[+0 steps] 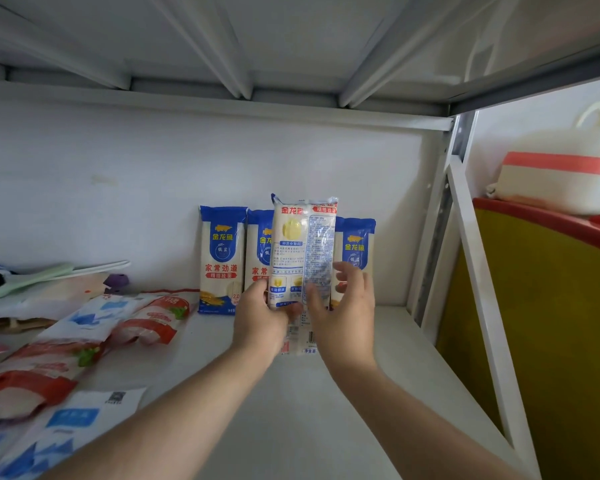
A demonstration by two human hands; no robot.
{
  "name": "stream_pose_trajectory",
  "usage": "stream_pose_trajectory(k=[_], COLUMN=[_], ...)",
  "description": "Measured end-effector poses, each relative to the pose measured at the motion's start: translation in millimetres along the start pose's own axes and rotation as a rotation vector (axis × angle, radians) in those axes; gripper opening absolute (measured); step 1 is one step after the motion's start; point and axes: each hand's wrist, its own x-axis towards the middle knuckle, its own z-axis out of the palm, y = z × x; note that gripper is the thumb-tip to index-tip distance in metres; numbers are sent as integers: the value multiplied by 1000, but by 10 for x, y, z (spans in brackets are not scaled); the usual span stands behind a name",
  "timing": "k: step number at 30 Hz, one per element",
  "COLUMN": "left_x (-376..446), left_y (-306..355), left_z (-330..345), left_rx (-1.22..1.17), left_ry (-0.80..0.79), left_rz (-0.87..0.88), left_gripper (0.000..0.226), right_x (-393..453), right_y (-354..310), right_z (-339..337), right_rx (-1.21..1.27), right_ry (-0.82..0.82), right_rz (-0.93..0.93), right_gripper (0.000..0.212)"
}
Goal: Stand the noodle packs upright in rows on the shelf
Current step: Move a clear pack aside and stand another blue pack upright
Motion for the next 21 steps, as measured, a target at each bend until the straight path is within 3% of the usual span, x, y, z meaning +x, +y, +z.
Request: stream_pose_trajectory(k=[3,6,10,13,17,21], left_x=[-19,-132,-356,-323,-260,-318], left_y=[6,59,75,-156,-148,-58], left_z=[53,118,256,360,382,306], left_rx=[51,19,237,357,588,494], left_ry=[85,61,142,282,120,-13], left_rz=[60,216,454,504,513,623], left_gripper=[19,42,48,48,45,40], right_x=[-91,-70,26,84,173,250], right_y=[-95,-209,-292,-321,-240,-108], right_z=[57,61,32,0,-33,-30], right_rx=[-5,152,319,458,524,472], right_ry=[-128,-255,-344,-385,-334,-268], right_rz=[-13,117,232,422,499,483], right_gripper=[64,78,43,40,33,21])
